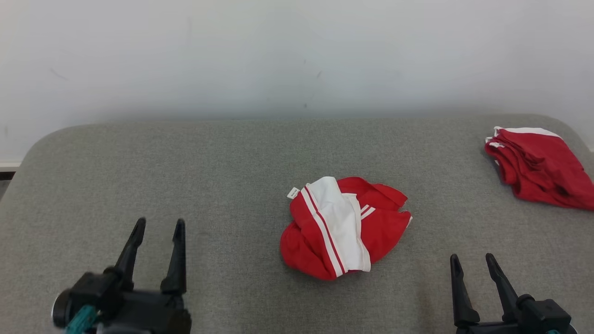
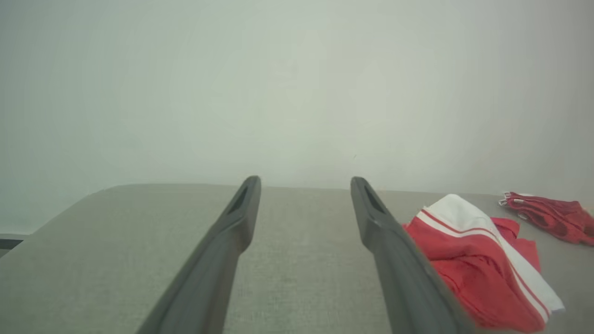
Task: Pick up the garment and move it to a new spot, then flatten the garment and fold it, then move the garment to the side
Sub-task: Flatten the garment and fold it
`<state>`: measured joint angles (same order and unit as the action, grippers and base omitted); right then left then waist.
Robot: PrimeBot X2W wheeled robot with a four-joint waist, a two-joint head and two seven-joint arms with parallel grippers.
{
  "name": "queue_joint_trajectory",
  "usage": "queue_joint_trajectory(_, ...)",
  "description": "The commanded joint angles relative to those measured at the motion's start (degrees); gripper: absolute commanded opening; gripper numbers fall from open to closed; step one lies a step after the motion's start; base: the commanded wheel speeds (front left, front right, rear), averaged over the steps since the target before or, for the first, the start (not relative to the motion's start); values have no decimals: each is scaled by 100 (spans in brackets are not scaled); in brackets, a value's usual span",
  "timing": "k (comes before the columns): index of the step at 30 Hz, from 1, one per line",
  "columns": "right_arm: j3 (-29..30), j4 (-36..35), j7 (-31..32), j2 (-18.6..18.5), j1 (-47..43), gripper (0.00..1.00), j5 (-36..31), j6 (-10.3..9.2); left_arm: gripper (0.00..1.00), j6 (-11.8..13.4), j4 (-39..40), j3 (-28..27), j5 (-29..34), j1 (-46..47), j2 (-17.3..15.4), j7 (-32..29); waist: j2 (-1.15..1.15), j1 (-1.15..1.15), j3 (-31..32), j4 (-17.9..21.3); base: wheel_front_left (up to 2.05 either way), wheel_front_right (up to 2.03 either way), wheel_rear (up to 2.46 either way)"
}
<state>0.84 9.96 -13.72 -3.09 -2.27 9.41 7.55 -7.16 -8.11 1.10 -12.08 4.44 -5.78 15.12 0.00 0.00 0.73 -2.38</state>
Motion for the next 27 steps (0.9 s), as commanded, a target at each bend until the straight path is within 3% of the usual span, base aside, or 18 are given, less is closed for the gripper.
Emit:
queue_joint_trajectory(1,-20,14,-36,0,47,100,3,-16,100,-31,-17,104,74,271,25,0,0,0,-69,74,0,0,0)
queue_joint_trajectory(13,-71,178,-102,17,387,100,63,-15,100,-23,-969,1774,-447,2373,-83,-198,0,0,-626,671,0,0,0)
queue_joint_trajectory(24,-97,273,-147,22,593,100,151,-15,100,-22,-2042,3187,-947,2571,-436,-930,0,0,-929,1140,0,0,0)
queue_joint_trajectory(25,-96,268,-148,22,600,100,157,-15,85,-22,-2095,3239,-994,2586,-461,-958,0,0,-948,1172,0,0,0)
queue_joint_trajectory(26,-95,264,-147,23,618,100,161,-15,0,-22,-2159,3319,-1029,2617,-496,-986,0,0,-964,1201,0,0,0)
queue_joint_trajectory(27,-100,251,-147,23,642,100,157,-15,0,-22,-2229,3375,-1070,2644,-529,-1005,0,0,-977,1231,0,0,0)
